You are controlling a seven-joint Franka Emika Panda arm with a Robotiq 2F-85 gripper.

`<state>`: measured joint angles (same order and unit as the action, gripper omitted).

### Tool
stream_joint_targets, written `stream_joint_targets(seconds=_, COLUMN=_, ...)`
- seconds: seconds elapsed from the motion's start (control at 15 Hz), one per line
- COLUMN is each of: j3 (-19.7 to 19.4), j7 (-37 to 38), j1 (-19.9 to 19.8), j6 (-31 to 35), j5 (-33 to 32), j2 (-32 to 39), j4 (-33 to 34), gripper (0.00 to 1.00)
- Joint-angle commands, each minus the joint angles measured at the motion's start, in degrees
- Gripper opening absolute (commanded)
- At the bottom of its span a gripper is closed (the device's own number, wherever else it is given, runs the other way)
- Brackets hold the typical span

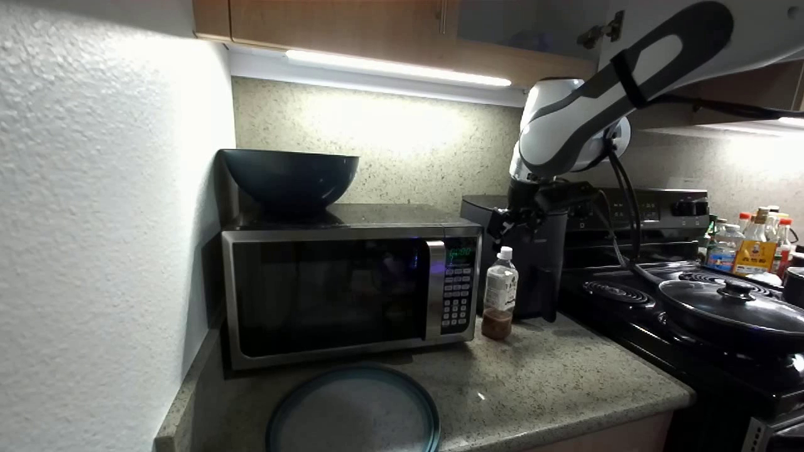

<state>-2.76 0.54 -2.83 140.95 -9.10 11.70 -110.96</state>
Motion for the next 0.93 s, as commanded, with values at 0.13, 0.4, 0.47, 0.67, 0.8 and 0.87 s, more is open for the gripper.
stream_joint_targets(seconds=0.13, j3=0.0, j7=-2.2, j1=-0.2, j6=-2.2, j5=1.4, j2=6.3, j4=6.6, gripper=1.00)
stream_joint_targets(seconds=0.4, j3=0.2, j7=-3.0, j1=-0.5, j6=-3.5, j5=1.9, j2=9.2, j4=10.0, gripper=0.73)
stream_joint_targets(seconds=0.47, j3=0.2, j7=-2.9, j1=-0.5, j6=-3.9, j5=1.9, j2=9.8, j4=10.7, gripper=0.67)
stream_joint_targets(seconds=0.67, j3=-0.2, j7=-1.6, j1=-0.3, j6=-6.5, j5=1.5, j2=10.9, j4=12.8, gripper=0.45)
stream_joint_targets(seconds=0.8, j3=-0.5, j7=-1.0, j1=-0.2, j6=-8.5, j5=1.1, j2=11.1, j4=13.7, gripper=0.32)
stream_joint_targets(seconds=0.87, j3=-0.7, j7=-0.7, j1=-0.1, j6=-9.4, j5=0.8, j2=11.0, j4=14.0, gripper=0.27)
